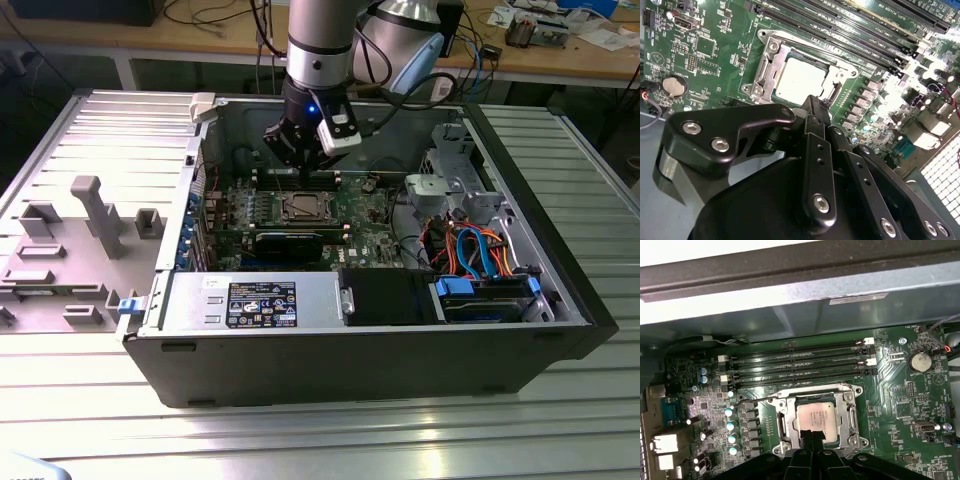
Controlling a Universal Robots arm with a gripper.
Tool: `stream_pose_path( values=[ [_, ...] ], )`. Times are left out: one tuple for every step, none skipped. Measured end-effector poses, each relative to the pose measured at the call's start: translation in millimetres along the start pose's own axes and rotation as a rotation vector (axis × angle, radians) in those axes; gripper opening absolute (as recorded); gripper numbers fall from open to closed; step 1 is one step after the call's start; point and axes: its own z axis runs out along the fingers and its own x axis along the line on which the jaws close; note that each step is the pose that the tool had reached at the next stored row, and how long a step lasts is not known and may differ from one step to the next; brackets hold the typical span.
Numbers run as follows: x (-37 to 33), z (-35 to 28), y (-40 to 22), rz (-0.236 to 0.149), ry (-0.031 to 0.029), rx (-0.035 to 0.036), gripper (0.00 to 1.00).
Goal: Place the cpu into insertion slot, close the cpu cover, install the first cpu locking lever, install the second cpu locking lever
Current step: 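Install the first cpu locking lever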
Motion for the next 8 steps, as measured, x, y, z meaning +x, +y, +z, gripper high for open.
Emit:
stream_pose_path(
  values=[
    [0.0,0.0,0.0,-0.006,0.0,0.0003,0.11],
    [0.0,0.0,0.0,-0.013,0.0,0.0006,0.11],
    [0.0,0.0,0.0,-0.018,0.0,0.0008,0.11],
    [0.0,0.0,0.0,-0.025,0.0,0.0012,0.11],
    [0.0,0.0,0.0,-0.031,0.0,0.0015,0.11],
    [0.0,0.0,0.0,-0.04,0.0,0.0019,0.11],
    [0.0,0.0,0.0,-0.047,0.0,0.0022,0.11],
    [0.0,0.0,0.0,-0.053,0.0,0.0025,0.11]
  ],
)
